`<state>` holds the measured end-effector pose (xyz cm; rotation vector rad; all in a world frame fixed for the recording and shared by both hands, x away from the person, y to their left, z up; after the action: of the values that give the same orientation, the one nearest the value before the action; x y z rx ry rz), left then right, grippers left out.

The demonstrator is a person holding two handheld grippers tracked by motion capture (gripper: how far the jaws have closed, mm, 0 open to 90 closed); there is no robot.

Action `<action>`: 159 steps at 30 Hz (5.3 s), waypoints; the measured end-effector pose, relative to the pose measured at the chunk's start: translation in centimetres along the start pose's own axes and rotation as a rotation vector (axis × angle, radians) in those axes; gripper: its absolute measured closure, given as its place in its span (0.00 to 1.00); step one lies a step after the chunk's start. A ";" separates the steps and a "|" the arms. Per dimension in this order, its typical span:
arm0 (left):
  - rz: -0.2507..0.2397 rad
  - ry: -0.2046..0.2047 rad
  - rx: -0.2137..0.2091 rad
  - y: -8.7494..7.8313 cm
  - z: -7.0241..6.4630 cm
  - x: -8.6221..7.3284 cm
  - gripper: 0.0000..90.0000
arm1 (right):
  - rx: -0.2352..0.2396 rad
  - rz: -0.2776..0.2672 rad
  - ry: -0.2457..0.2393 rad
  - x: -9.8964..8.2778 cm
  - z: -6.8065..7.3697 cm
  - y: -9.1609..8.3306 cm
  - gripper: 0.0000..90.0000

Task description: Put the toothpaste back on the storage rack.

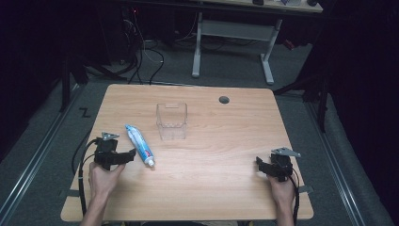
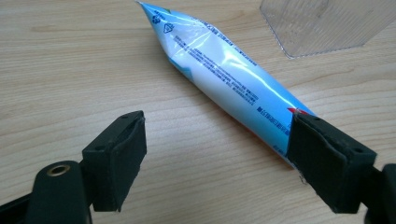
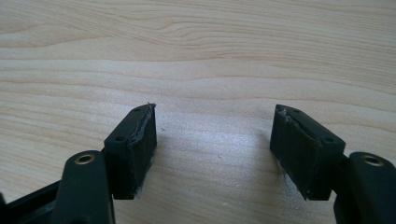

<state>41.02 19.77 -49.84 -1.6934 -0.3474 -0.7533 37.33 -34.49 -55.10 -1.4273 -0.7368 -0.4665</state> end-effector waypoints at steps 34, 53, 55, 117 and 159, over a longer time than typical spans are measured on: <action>0.140 -0.073 0.006 5.4 -0.6 4.0 0.17 | -0.003 -0.001 0.000 -0.1 0.0 0.0 0.35; 0.229 -0.086 0.034 7.9 -0.4 4.6 0.18 | -0.004 -0.001 -0.001 -0.1 0.0 0.0 0.35; 0.231 -0.094 0.037 8.0 -0.1 4.6 0.20 | -0.004 -0.001 -0.001 -0.1 0.0 0.0 0.35; 0.235 0.030 0.037 6.0 0.4 5.5 0.77 | -0.005 -0.001 0.003 -0.1 0.0 0.0 0.34; -0.020 0.131 -0.221 -2.1 -3.0 9.0 0.78 | -0.005 0.000 0.002 -0.1 0.0 0.0 0.35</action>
<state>45.61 16.04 -42.15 -1.8376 -0.1954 -0.9406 37.25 -34.46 -55.12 -1.4312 -0.7345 -0.4706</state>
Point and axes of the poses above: each handheld gripper's, and its own axes: y roughly forward along the jaws, x roughly out of its top, z roughly to its left, the point moved 3 cm from there along y, roughly forward along the jaws, and after that the axes turned 2 degrees about z, right-handed, at the moved point
